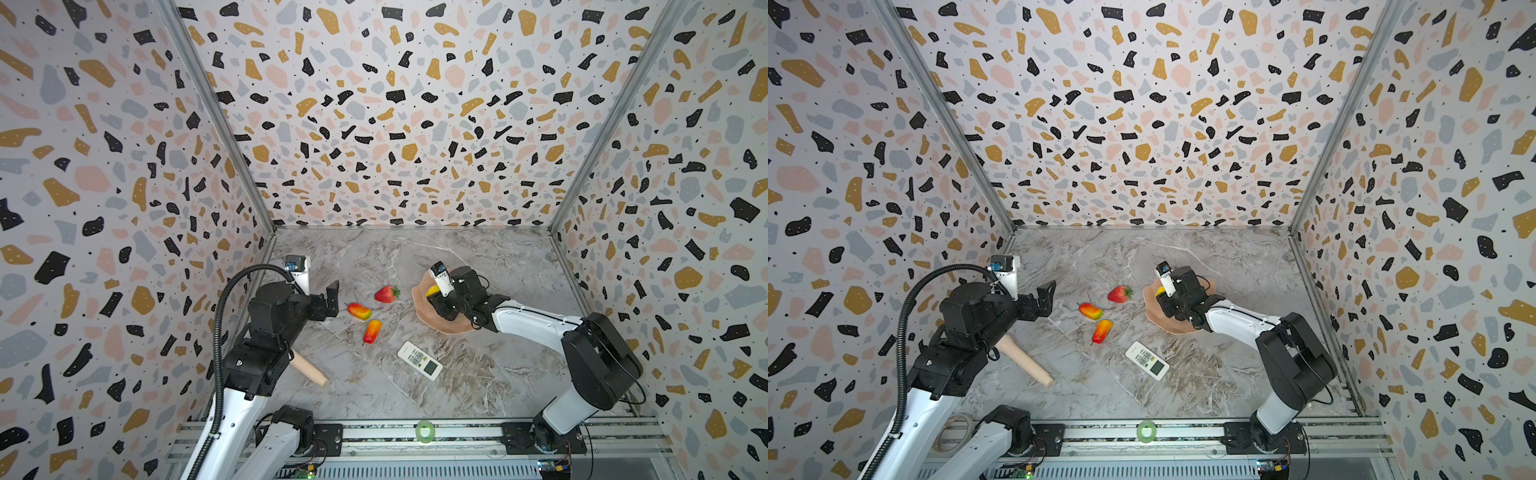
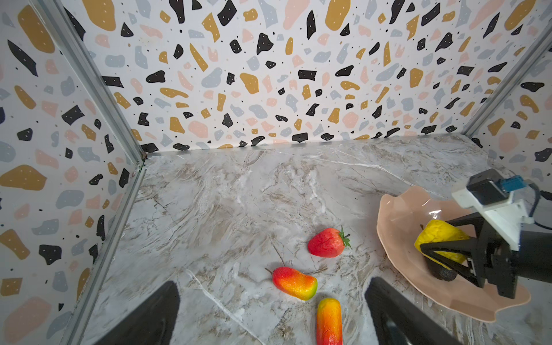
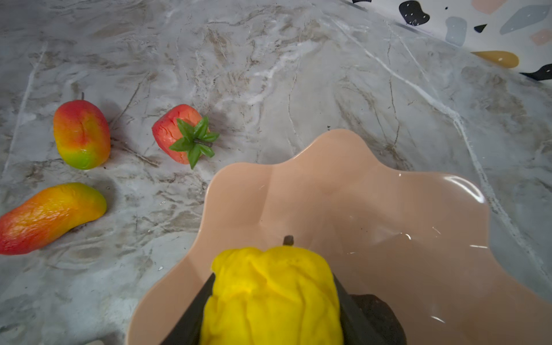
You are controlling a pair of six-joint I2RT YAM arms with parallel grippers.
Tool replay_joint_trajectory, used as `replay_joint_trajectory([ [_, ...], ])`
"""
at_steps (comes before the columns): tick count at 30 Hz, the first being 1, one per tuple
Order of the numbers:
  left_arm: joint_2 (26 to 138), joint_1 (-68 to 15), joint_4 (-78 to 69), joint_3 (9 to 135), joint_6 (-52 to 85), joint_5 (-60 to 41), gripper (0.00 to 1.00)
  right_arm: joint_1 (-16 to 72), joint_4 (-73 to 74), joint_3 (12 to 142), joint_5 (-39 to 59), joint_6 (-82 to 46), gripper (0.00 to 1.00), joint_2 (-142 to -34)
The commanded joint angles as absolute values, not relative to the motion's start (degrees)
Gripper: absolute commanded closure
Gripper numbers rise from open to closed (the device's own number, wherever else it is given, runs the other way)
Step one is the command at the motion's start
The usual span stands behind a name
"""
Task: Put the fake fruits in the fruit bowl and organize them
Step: 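Carry the lemon into the bowl and release it beside the avocado, then reach the right gripper to the red-yellow mango and grasp it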
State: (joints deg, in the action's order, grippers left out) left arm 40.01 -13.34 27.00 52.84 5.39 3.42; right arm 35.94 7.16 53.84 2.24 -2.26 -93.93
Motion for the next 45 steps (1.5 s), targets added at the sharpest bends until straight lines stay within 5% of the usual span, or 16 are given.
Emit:
replay_joint_trajectory([
  [1,39.16,-13.62,26.67,53.79,5.98,3.04,0.0,35.6,11.38,55.28,1.67,-3.08,0.58,-95.93],
  [10,39.15,-13.62,26.66,53.27,6.13,3.26,0.01,35.16,14.67,55.6,0.71,-3.26,0.53,-101.01],
  [17,40.14,-13.62,26.53,52.73,6.04,3.06,0.0,35.16,12.38,56.4,-0.24,-1.97,0.13,-99.72],
  [23,39.91,-13.62,26.77,52.92,5.48,3.71,0.0,36.48,5.59,61.3,-1.19,3.18,0.01,-93.29],
  [30,39.9,-13.62,26.51,52.21,5.79,3.69,0.0,46.68,1.06,68.37,7.28,12.02,0.01,-93.04],
  [45,38.94,-13.62,28.12,52.91,5.05,4.32,0.01,52.56,4.74,90.48,17.84,8.0,0.07,-121.35],
])
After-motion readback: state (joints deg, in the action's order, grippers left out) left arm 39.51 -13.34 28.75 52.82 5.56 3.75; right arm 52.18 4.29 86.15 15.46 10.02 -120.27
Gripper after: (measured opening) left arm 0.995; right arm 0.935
